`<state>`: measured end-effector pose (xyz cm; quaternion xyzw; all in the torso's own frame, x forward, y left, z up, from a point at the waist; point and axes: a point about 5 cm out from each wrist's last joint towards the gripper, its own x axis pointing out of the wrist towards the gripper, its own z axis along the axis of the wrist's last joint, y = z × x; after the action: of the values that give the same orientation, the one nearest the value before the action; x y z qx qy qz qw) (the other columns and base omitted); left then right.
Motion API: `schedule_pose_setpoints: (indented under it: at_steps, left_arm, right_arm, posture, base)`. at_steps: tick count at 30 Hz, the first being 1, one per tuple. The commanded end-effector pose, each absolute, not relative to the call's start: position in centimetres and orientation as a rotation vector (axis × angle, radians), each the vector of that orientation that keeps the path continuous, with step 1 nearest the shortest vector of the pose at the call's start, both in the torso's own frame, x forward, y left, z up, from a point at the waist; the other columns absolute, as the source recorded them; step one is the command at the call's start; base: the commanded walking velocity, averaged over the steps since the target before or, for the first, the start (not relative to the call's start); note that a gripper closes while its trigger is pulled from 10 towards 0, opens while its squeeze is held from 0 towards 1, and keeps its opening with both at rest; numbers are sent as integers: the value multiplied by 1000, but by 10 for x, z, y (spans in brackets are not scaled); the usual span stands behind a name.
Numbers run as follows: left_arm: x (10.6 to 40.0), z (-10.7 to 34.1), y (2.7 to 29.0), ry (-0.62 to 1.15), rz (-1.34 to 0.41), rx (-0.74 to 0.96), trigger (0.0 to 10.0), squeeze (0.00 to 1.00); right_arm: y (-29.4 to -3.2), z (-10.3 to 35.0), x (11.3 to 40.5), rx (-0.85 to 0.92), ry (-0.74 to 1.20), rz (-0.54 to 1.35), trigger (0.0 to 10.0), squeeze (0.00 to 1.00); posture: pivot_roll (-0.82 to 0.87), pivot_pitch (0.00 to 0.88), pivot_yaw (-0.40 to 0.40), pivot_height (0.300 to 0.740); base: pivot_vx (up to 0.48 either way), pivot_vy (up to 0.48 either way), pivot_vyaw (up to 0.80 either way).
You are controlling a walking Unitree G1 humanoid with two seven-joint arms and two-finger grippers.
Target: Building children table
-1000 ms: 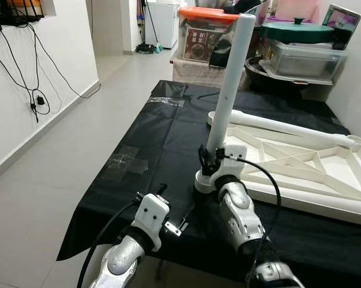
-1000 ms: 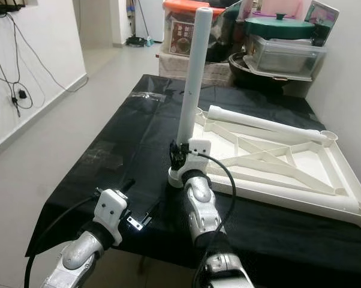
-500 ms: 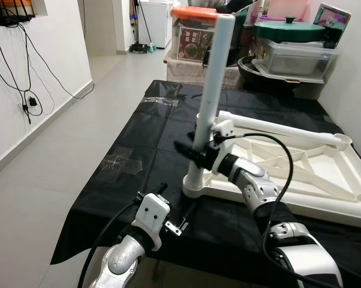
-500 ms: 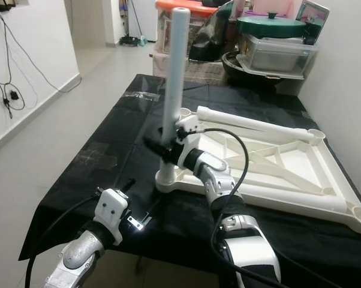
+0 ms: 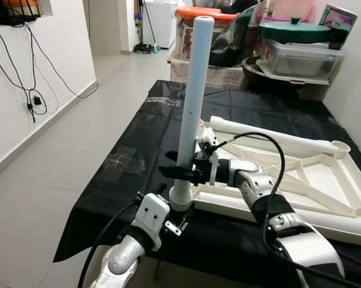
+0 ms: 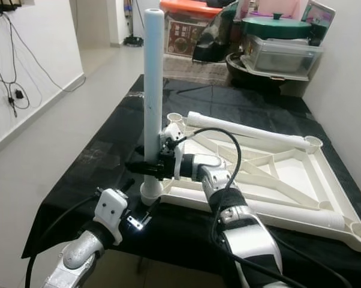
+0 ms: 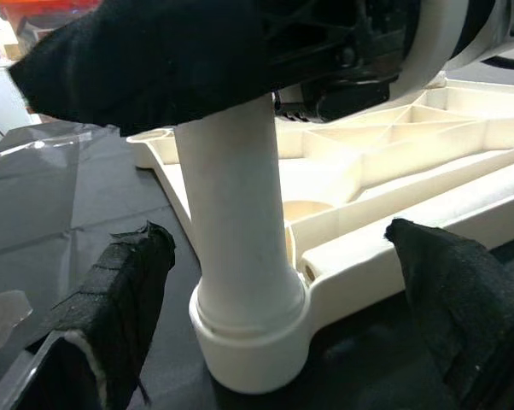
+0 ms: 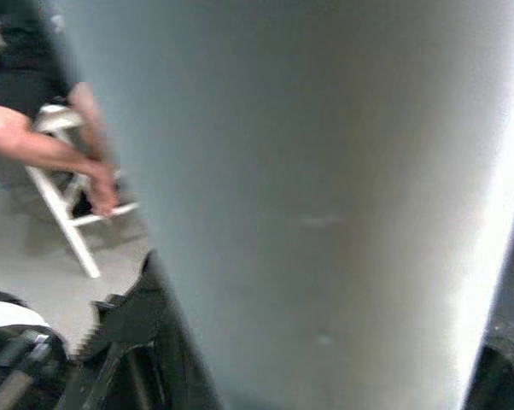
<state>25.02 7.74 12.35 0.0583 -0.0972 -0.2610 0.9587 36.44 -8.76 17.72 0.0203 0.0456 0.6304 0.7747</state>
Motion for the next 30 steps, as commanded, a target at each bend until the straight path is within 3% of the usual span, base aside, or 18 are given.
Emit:
schedule_pose_setpoints:
  at_steps: [1, 2, 10, 11, 13, 15, 16, 17, 18, 20, 25, 27, 30]
  left_arm:
    - [249, 121, 75, -185, -541, 125, 10000, 0]
    - [249, 121, 75, -185, -541, 125, 10000, 0]
    - [248, 121, 75, -184, -539, 124, 10000, 0]
    - [248, 121, 75, -183, -540, 123, 10000, 0]
    - [248, 121, 75, -183, -540, 123, 10000, 0]
    - [248, 121, 75, -181, -540, 122, 10000, 0]
    - [248, 121, 75, -181, -540, 122, 10000, 0]
    - [248, 121, 75, -179, -542, 122, 10000, 0]
    - [248, 121, 75, -179, -542, 122, 10000, 0]
    - [249, 120, 75, -177, -545, 123, 10000, 0]
    - [249, 120, 75, -176, -546, 123, 10000, 0]
    - [249, 120, 75, -177, -547, 126, 10000, 0]
    - [250, 120, 74, -179, -545, 127, 10000, 0]
  right_arm:
    - [-77, 175, 360, 39, 117, 1455, 1294, 0]
    - [-76, 174, 359, 43, 119, 1470, 0, 0]
    - [-79, 172, 362, 81, 45, 1347, 0, 0]
    - [-81, 170, 368, 72, 32, 1185, 0, 0]
    - [-81, 170, 368, 72, 32, 1185, 0, 0]
    - [-92, 164, 384, 53, 36, 750, 0, 0]
    - [-92, 164, 384, 53, 36, 750, 0, 0]
    - [-105, 158, 390, 46, 48, 458, 0, 0]
    - [-105, 158, 390, 46, 48, 458, 0, 0]
    - [-121, 149, 390, 59, 56, 141, 0, 0]
    - [-123, 148, 389, 61, 49, 81, 0, 0]
    - [-122, 148, 381, 110, 24, -112, 0, 0]
    - [-111, 148, 373, 168, 13, -198, 0, 0]
  posture:
    - [165, 0, -100, 740]
    - [165, 0, -100, 740]
    - [162, 0, -100, 740]
    - [159, 0, -98, 740]
    - [159, 0, -98, 740]
    - [149, 0, -94, 740]
    - [149, 0, -94, 740]
    - [144, 0, -89, 740]
    - [144, 0, -89, 740]
    - [141, 0, -88, 740]
    - [141, 0, -88, 740]
    - [148, 0, -95, 740]
    - [149, 0, -97, 740]
  base:
    - [0, 0, 0]
    - [0, 0, 0]
    - [0, 0, 0]
    - [0, 0, 0]
    - [0, 0, 0]
    - [0, 0, 0]
    - [0, 0, 0]
    - [0, 0, 0]
    - [0, 0, 0]
    - [0, 0, 0]
    - [0, 0, 0]
    - [0, 0, 0]
    - [0, 0, 0]
